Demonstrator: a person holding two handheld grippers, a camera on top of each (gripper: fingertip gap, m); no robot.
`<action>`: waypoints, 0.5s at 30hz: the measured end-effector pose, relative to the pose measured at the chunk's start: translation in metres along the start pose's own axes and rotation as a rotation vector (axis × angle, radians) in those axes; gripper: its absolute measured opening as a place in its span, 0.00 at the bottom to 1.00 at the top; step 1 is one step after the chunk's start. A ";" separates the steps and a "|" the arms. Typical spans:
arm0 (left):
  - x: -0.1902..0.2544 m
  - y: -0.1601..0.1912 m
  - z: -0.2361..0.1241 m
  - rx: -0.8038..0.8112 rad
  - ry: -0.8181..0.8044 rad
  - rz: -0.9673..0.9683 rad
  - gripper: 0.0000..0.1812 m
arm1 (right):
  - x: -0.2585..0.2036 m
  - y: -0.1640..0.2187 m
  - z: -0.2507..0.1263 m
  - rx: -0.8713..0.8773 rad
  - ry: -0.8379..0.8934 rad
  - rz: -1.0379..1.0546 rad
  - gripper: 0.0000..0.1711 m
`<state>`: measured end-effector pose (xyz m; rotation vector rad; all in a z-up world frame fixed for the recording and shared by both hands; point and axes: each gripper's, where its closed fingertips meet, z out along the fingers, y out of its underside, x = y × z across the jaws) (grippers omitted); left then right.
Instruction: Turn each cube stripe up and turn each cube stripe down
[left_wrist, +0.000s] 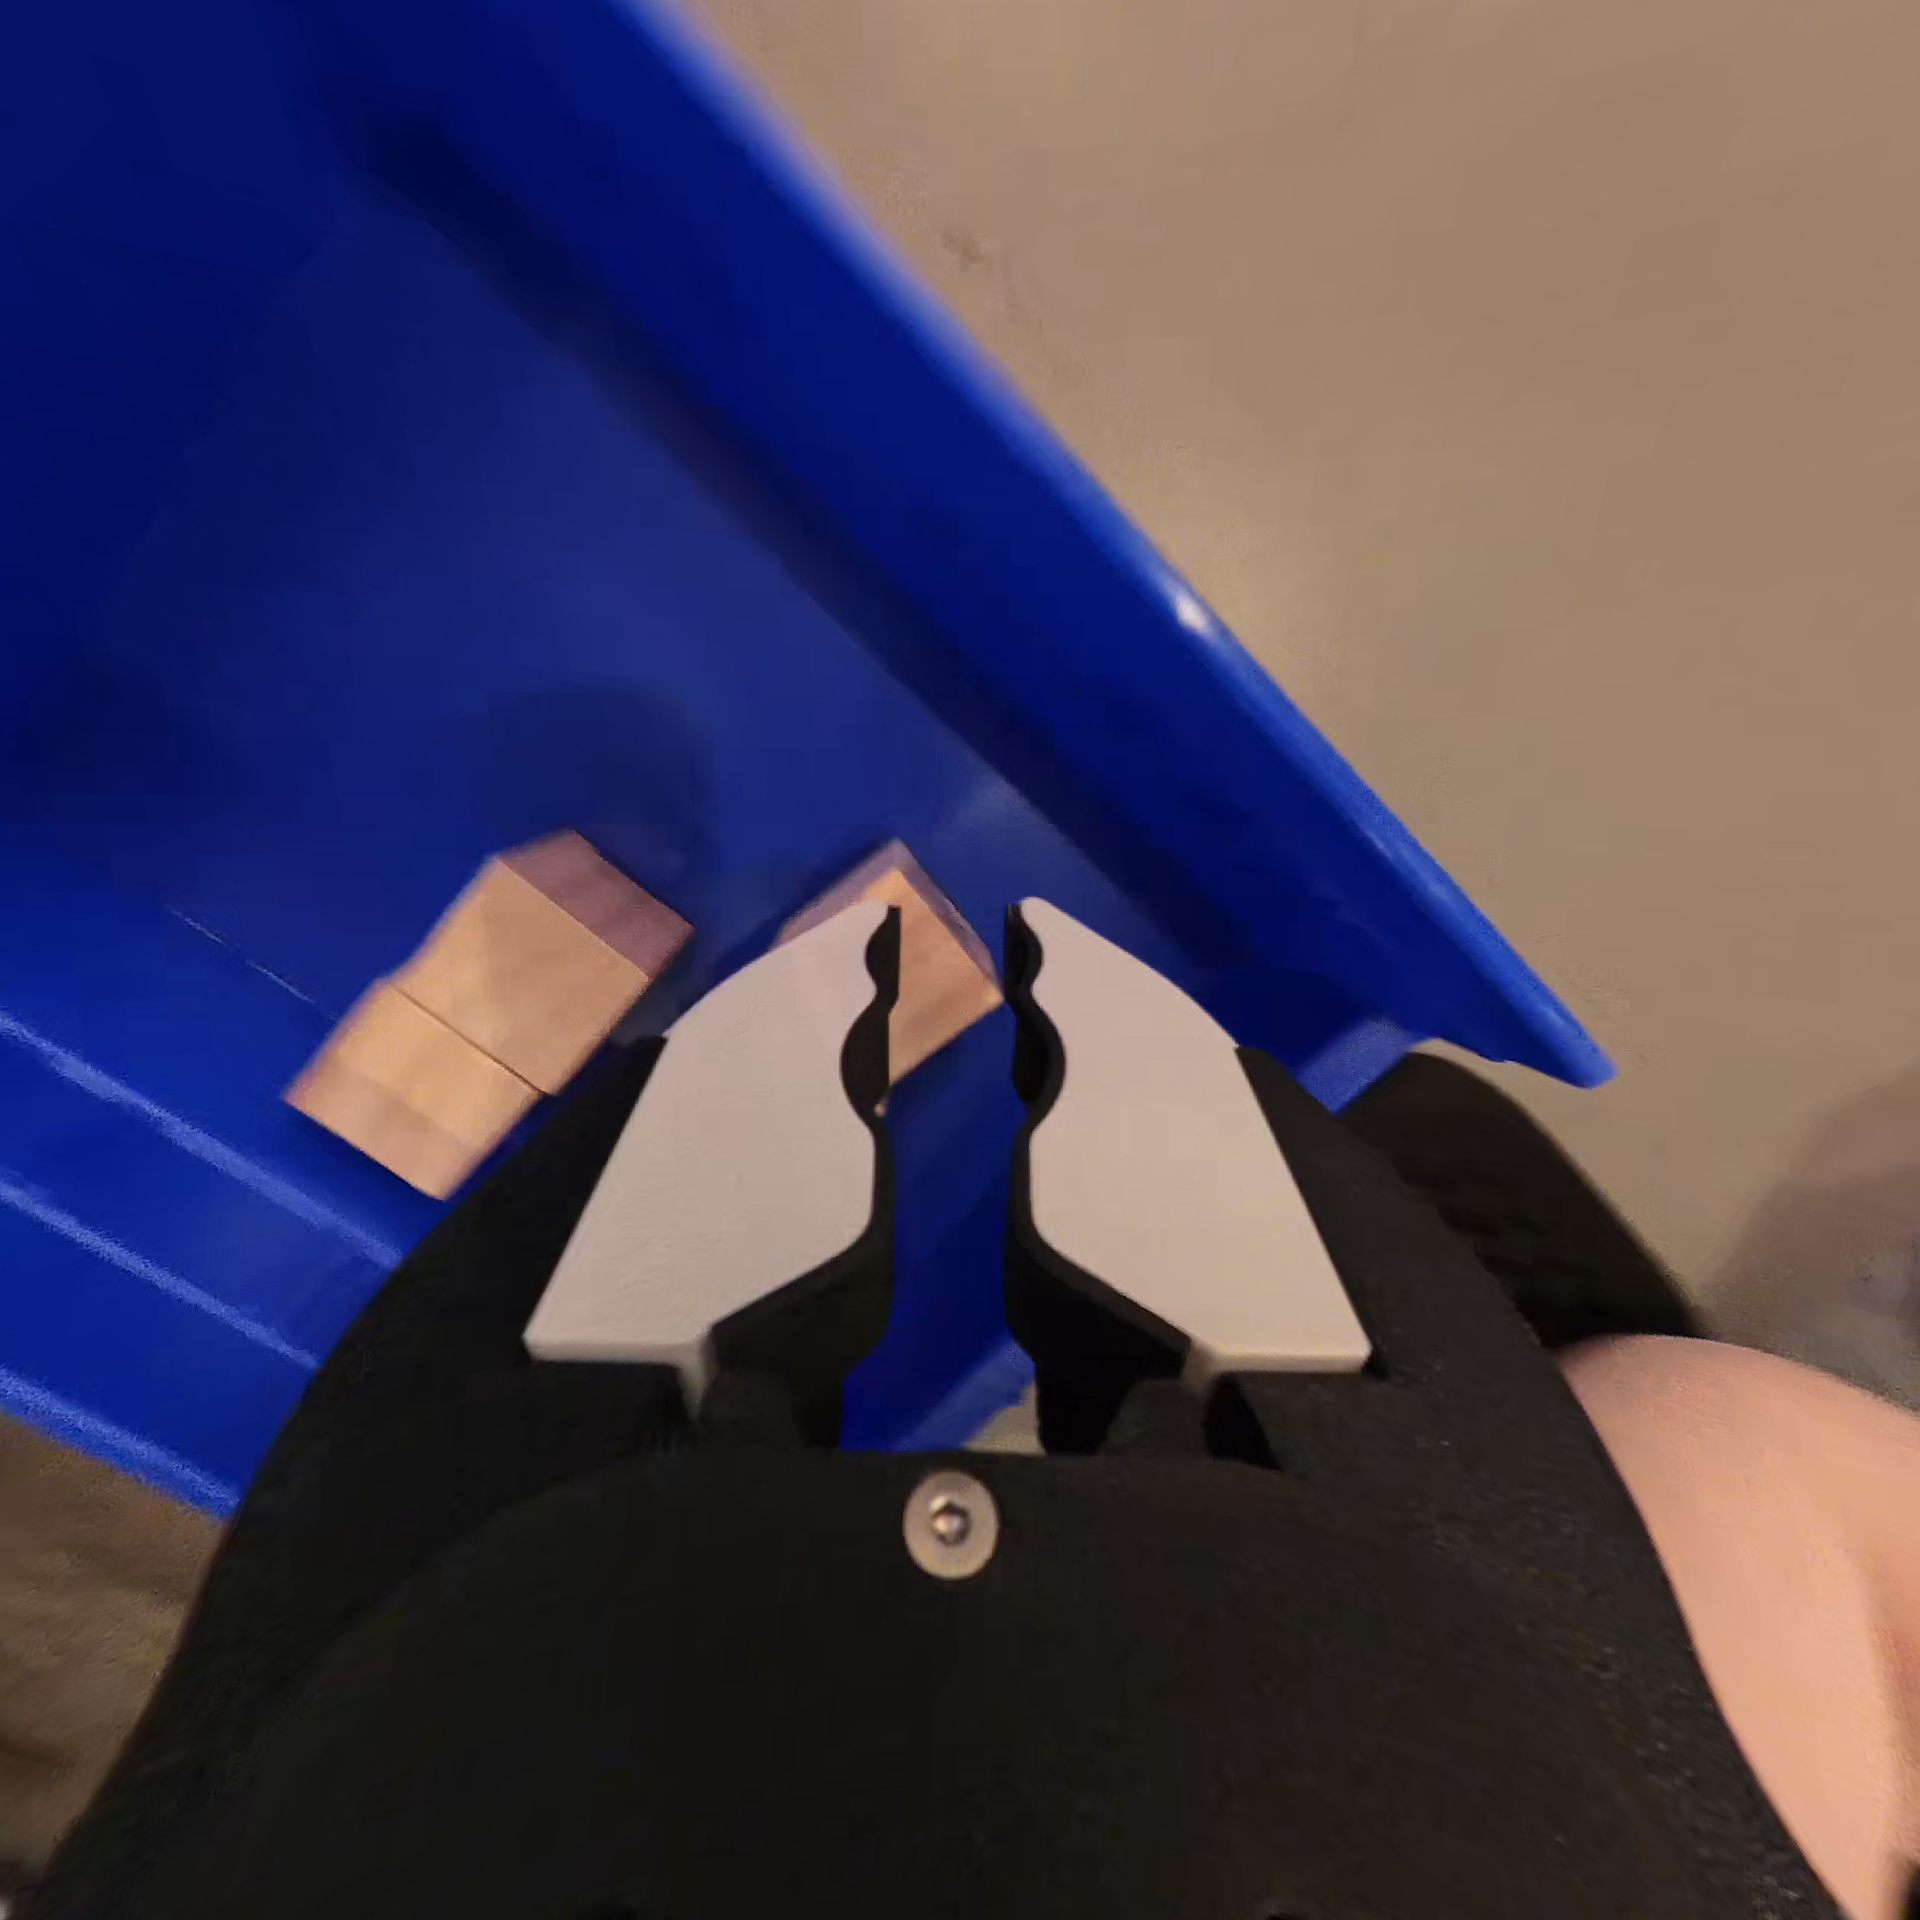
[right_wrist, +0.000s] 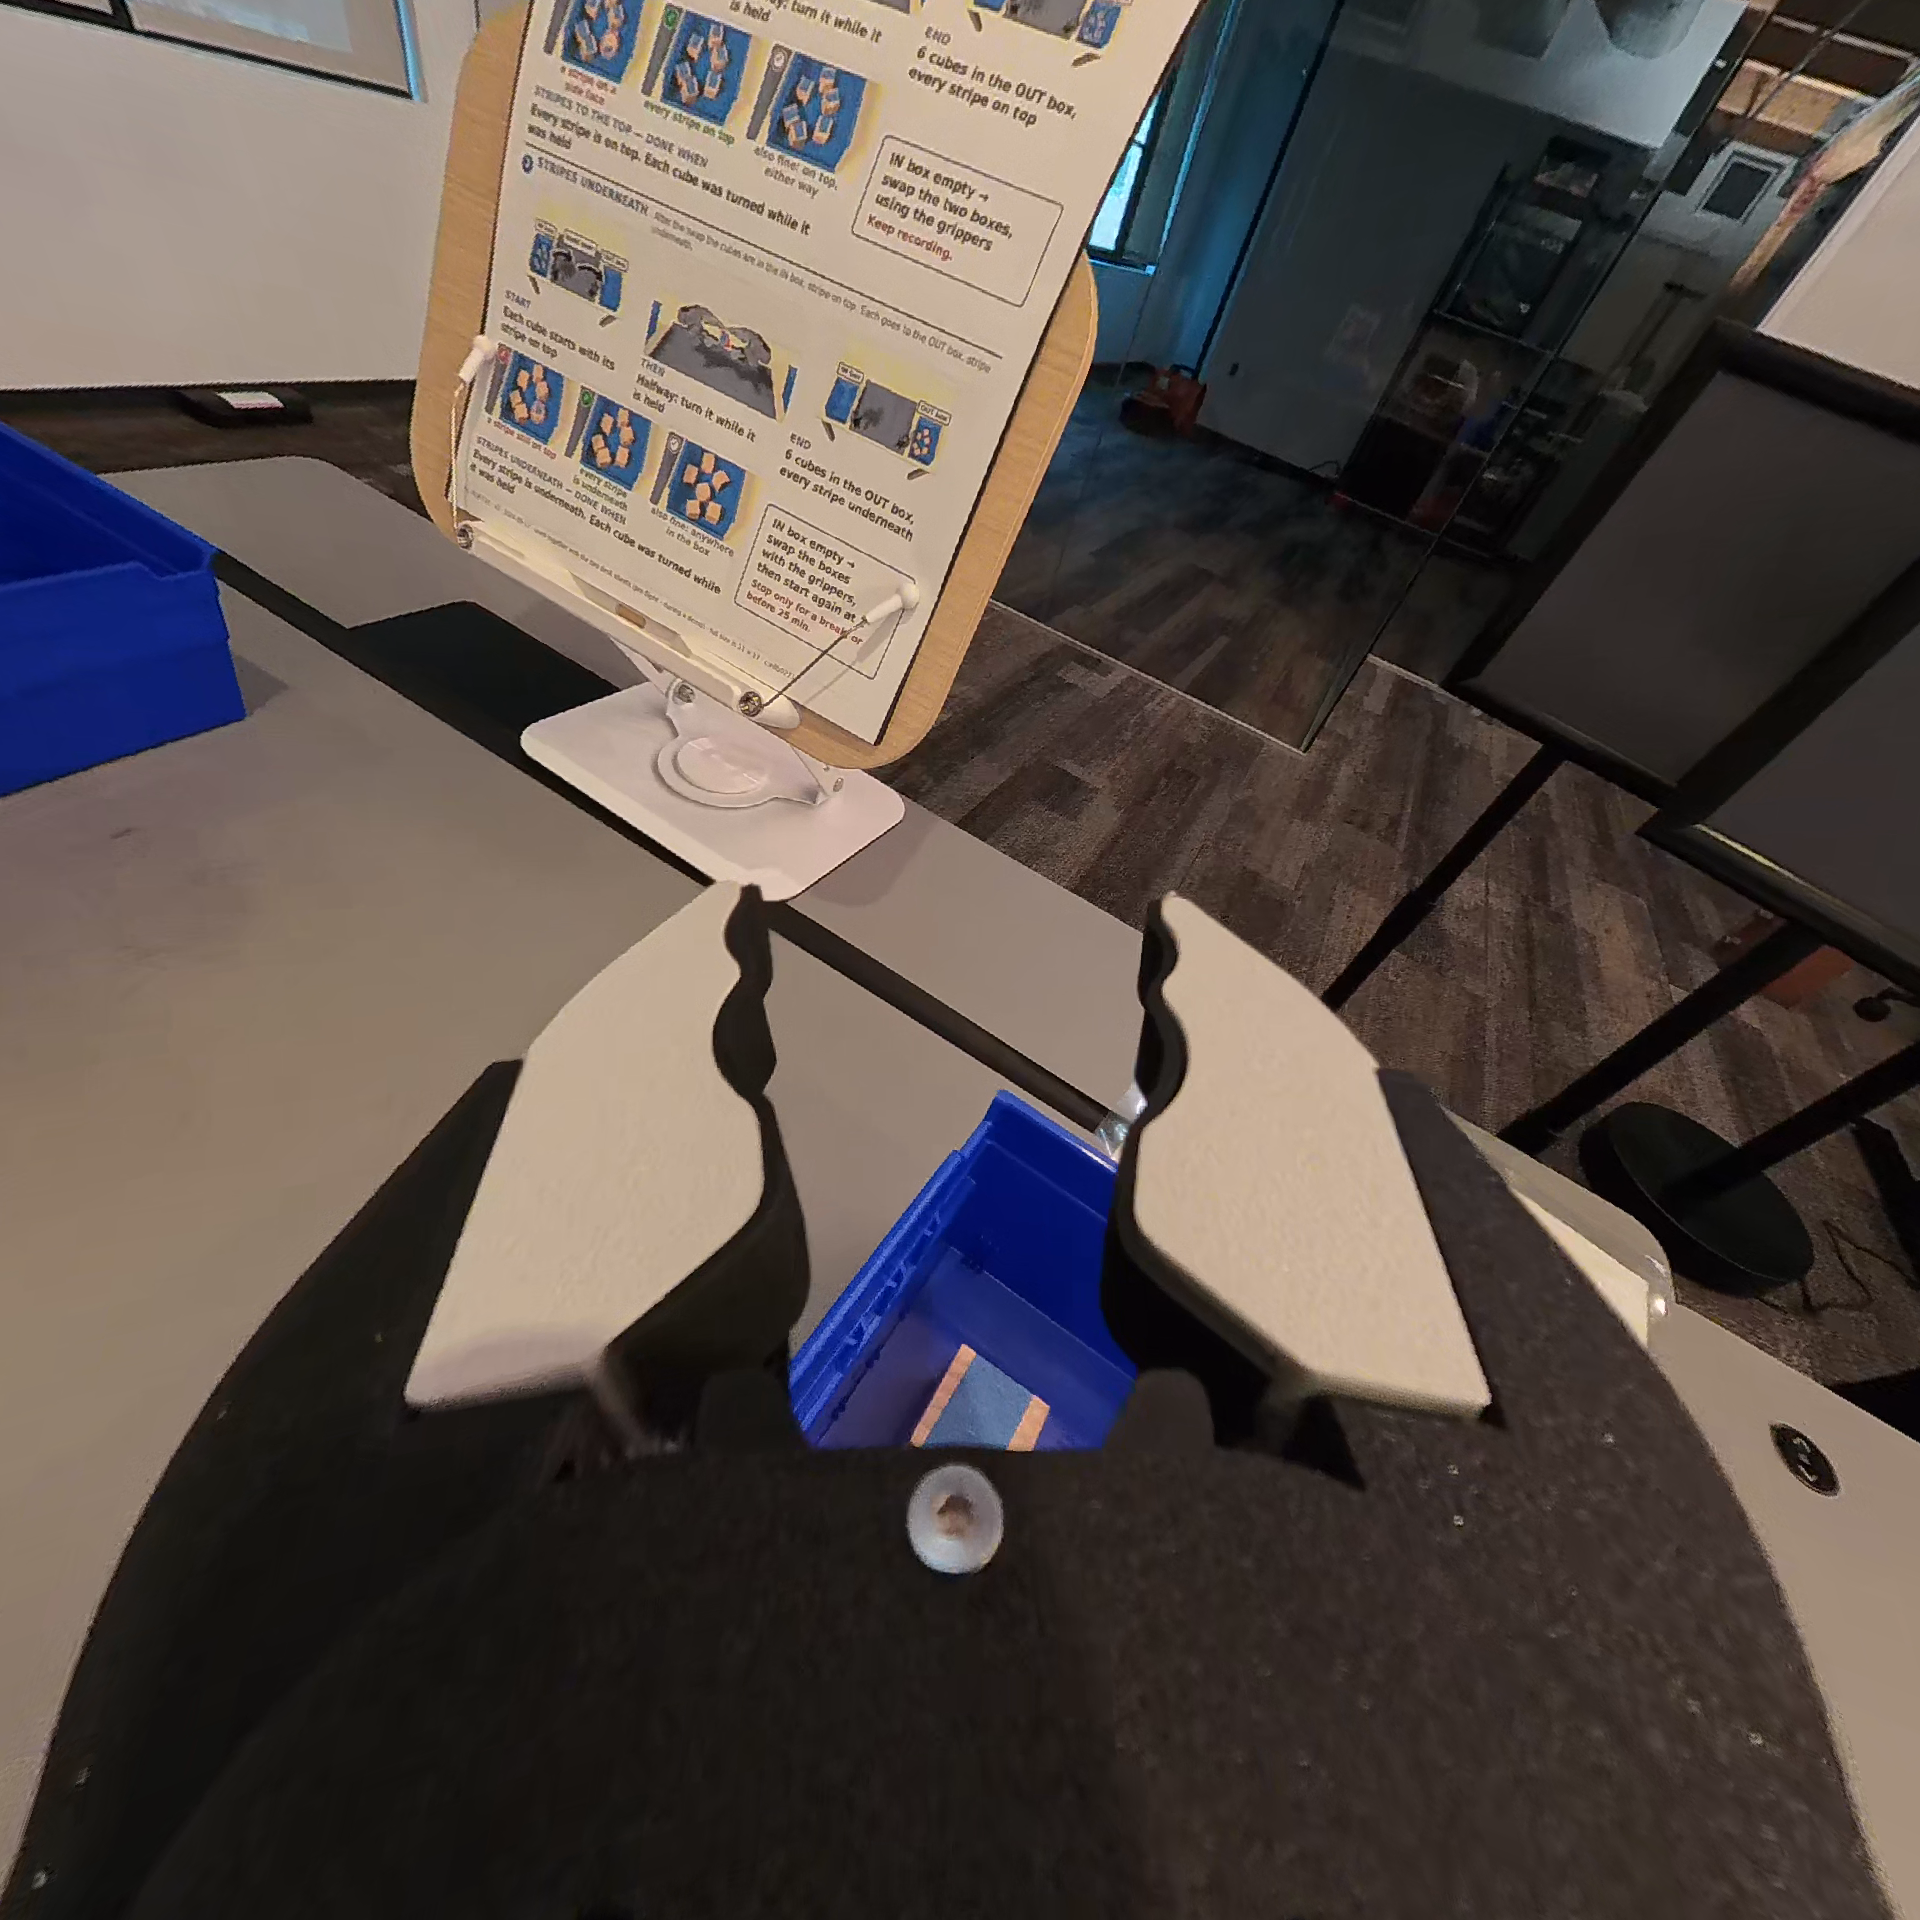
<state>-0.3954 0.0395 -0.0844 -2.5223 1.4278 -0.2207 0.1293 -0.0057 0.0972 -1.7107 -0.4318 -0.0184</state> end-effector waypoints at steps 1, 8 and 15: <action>-0.001 -0.006 -0.001 0.022 -0.040 0.078 0.12 | 0.000 0.001 0.000 -0.003 -0.003 0.000 0.40; 0.024 -0.025 -0.013 -0.015 0.017 0.479 0.10 | 0.004 0.003 0.001 0.008 -0.021 0.042 0.40; 0.004 -0.004 -0.013 -0.030 -0.094 0.636 0.40 | 0.004 0.003 0.004 0.010 -0.028 0.036 0.40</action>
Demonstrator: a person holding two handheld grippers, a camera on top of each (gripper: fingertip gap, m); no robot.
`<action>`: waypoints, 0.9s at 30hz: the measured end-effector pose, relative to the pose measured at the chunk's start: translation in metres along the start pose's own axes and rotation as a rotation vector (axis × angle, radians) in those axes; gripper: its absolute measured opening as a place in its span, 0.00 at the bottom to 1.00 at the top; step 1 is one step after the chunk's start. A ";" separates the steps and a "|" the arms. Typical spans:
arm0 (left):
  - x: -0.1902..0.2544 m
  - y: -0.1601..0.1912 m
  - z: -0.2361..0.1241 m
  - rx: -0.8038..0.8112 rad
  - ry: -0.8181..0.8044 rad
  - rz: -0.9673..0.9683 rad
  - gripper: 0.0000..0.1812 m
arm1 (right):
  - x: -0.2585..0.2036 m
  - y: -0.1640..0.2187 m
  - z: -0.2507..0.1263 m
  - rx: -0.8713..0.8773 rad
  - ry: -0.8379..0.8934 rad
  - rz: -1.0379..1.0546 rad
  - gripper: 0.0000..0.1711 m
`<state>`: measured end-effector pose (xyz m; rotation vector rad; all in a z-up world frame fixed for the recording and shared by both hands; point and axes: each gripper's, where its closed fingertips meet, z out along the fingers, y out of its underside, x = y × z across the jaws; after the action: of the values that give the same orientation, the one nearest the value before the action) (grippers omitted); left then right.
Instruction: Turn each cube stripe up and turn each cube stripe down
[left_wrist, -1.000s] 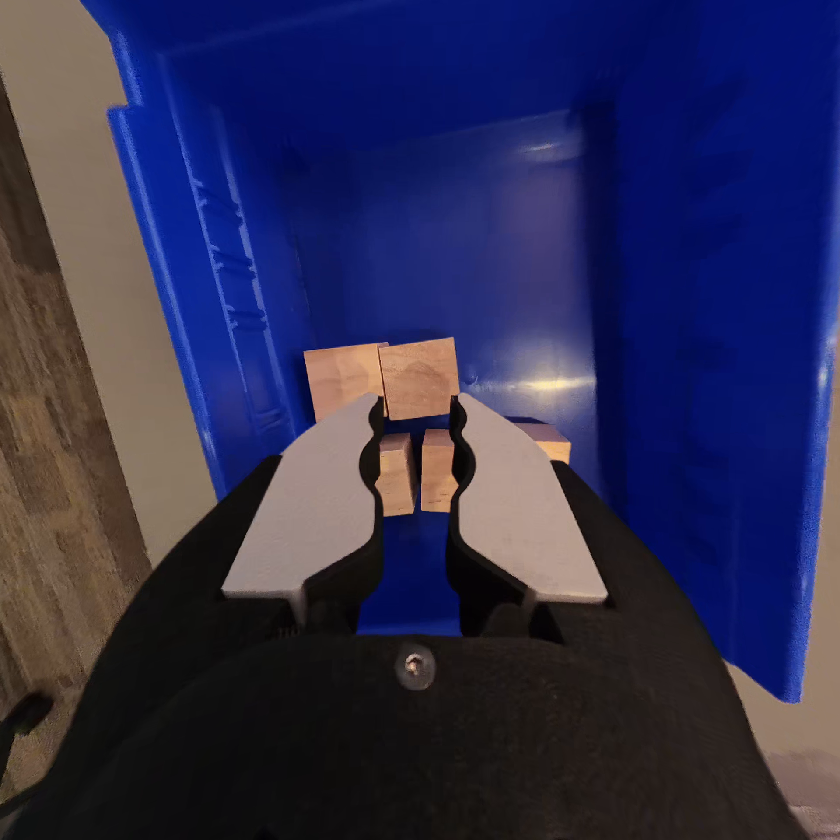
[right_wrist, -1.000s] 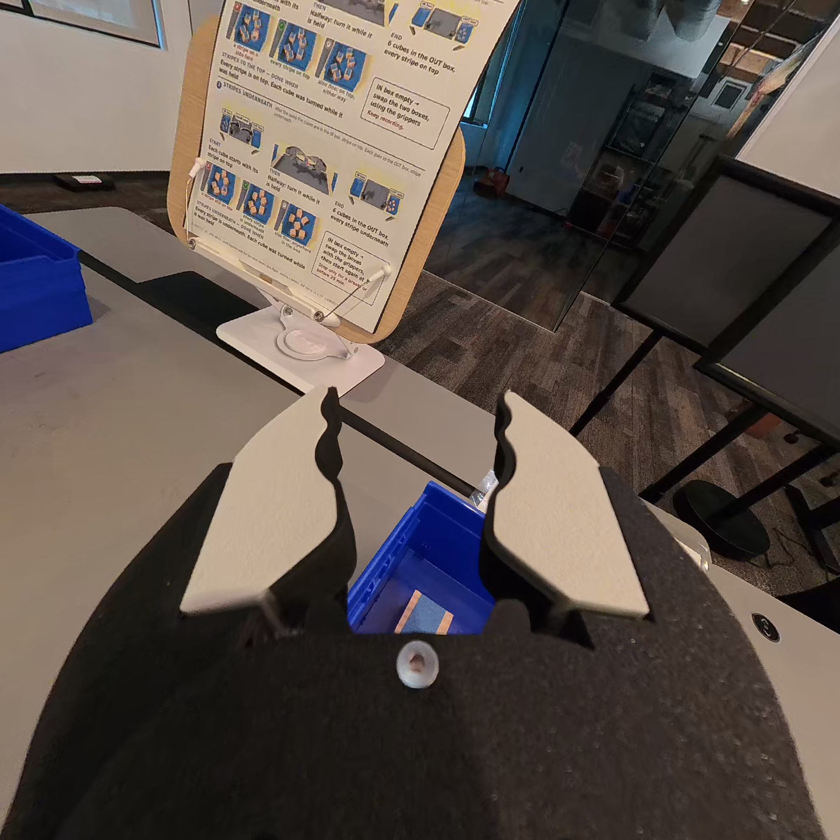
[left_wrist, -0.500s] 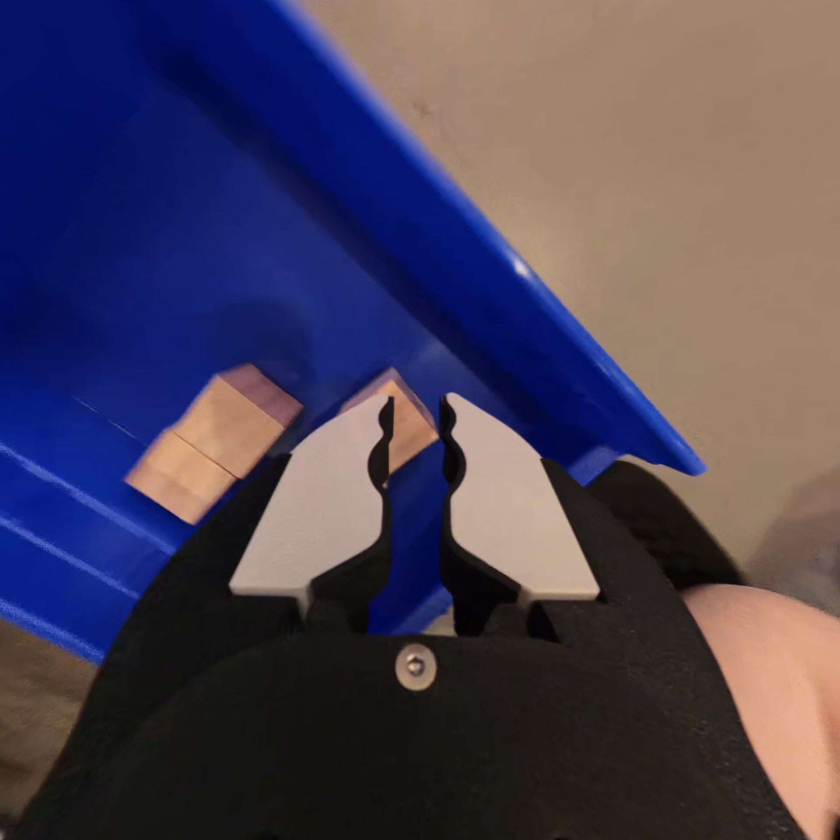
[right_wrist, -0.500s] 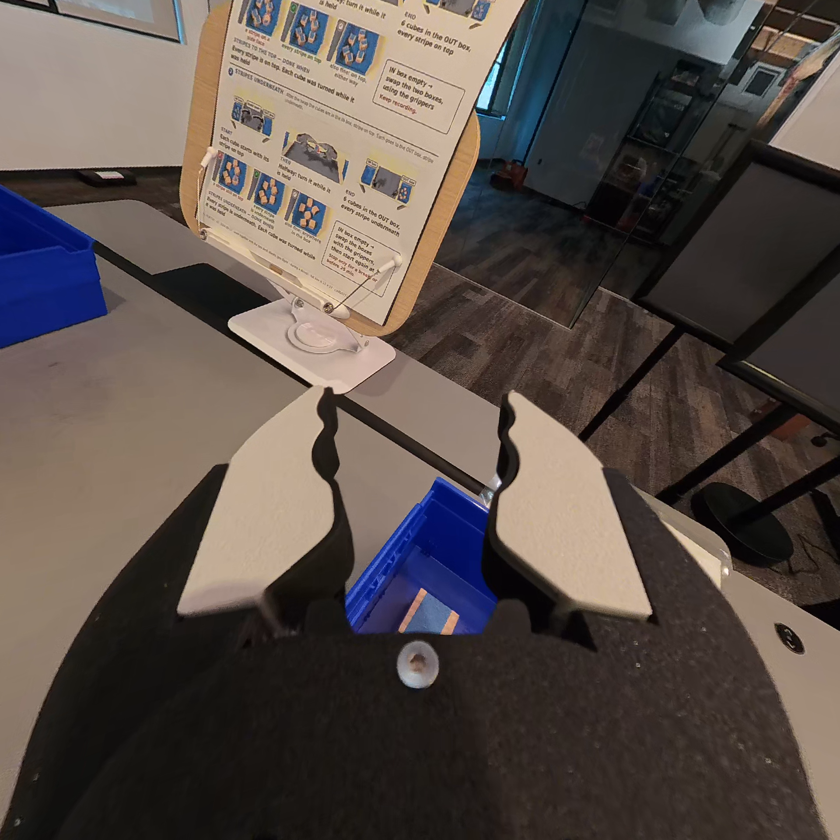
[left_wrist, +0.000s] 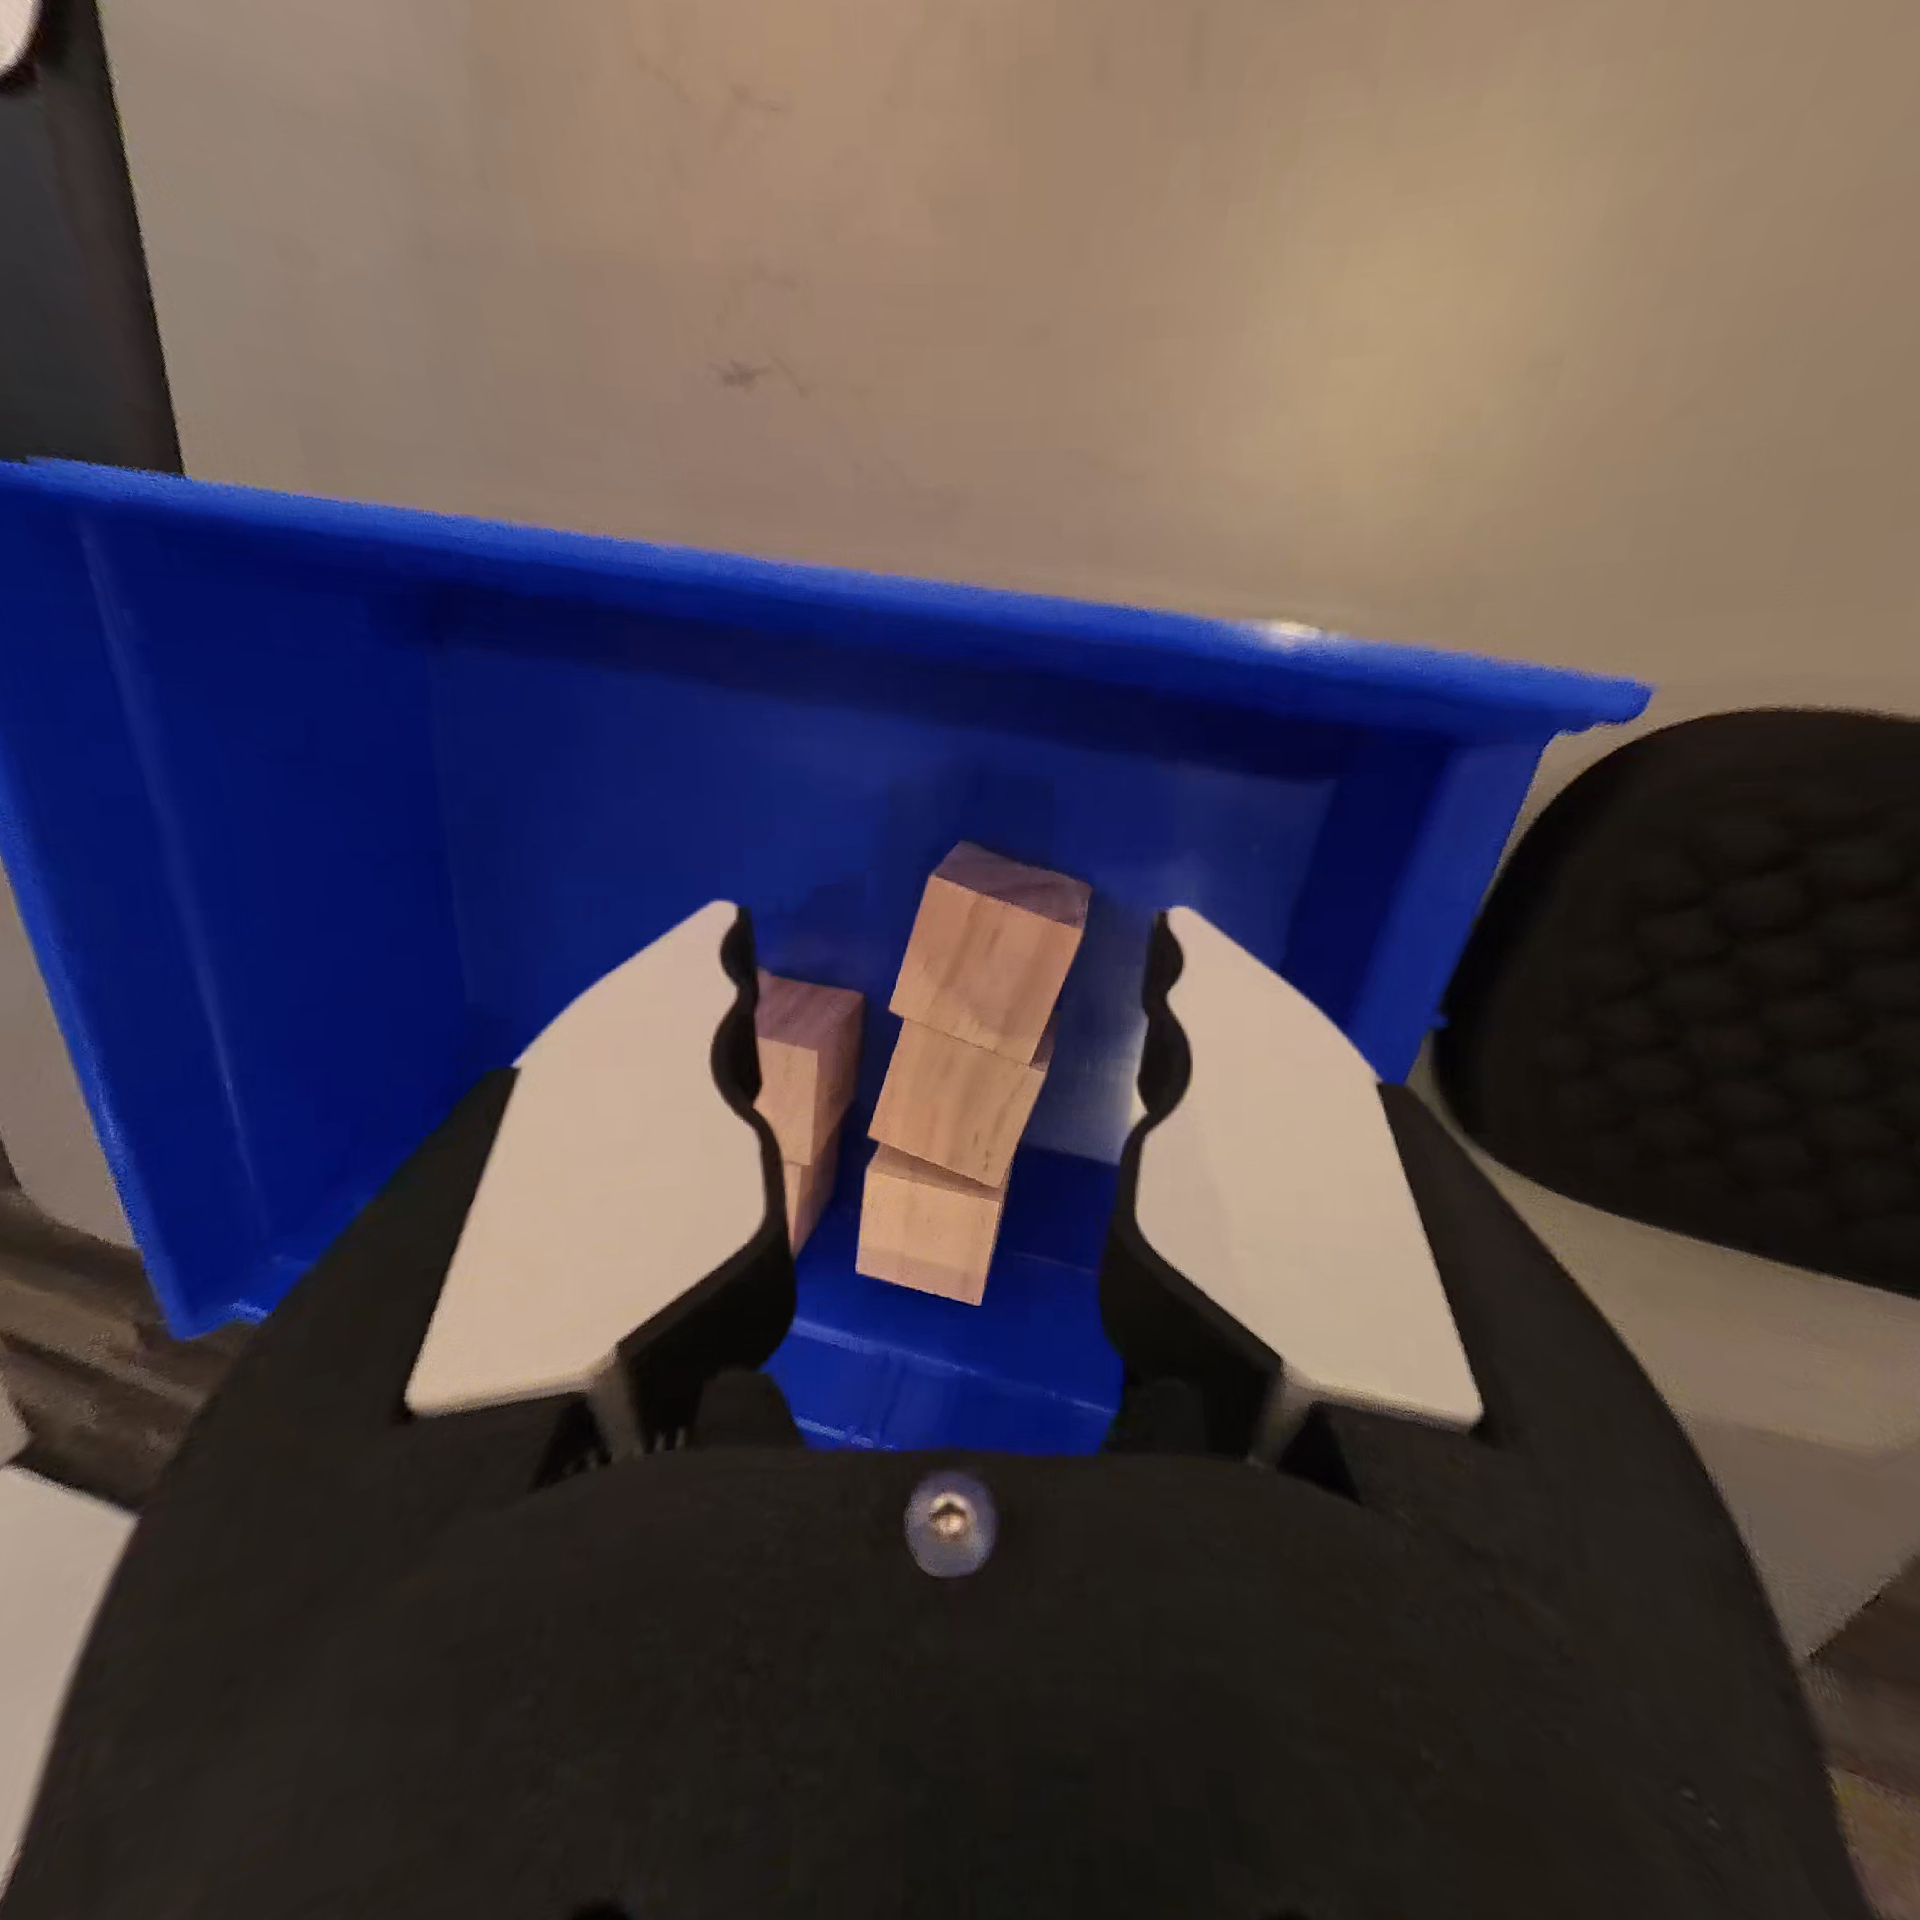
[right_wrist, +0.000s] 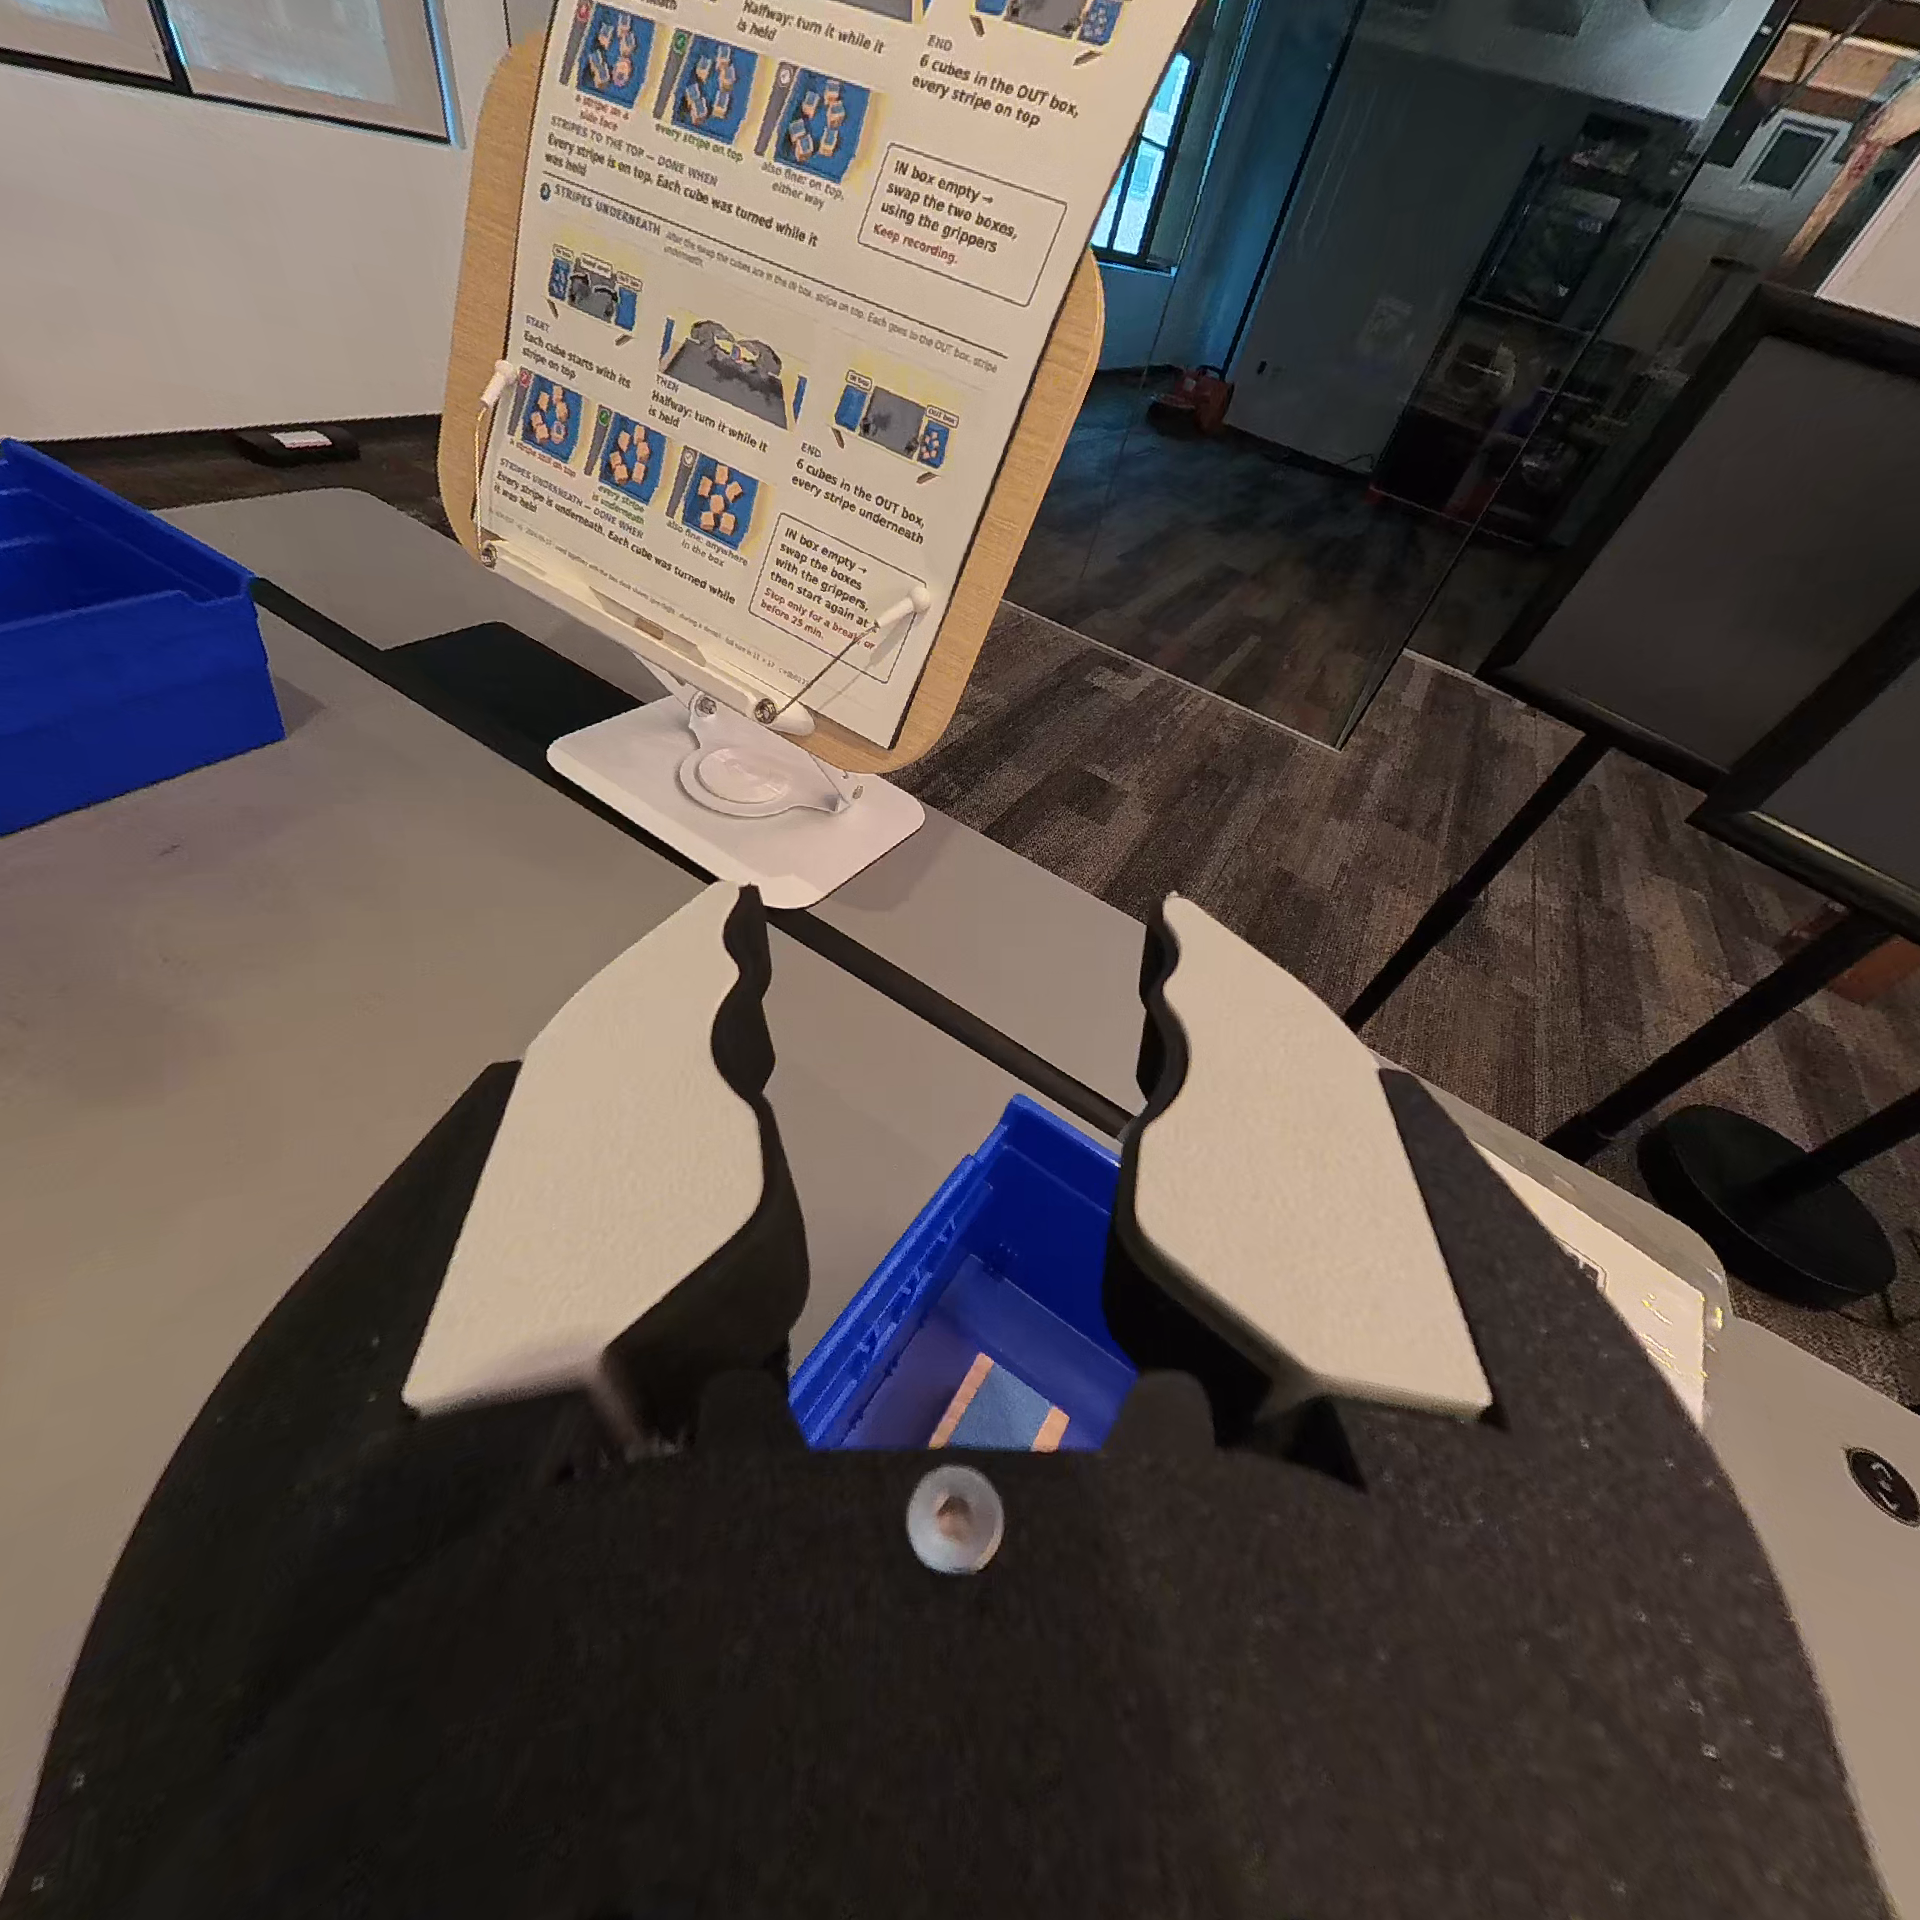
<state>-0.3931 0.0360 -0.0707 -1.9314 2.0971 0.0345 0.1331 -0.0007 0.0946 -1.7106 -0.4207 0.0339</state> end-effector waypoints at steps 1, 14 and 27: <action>0.003 0.006 0.005 -0.029 0.012 -0.001 0.37 | -0.001 0.001 0.001 -0.004 -0.003 -0.001 0.40; 0.008 0.037 0.054 -0.106 0.093 0.032 0.32 | -0.007 0.012 0.011 -0.048 -0.018 -0.003 0.40; -0.016 0.030 0.018 0.029 -0.031 -0.102 0.27 | -0.011 0.004 0.006 -0.014 -0.039 0.008 0.38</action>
<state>-0.4180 0.0582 -0.0892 -2.0051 1.9661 0.0130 0.1226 0.0016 0.0877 -1.7278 -0.4432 0.0704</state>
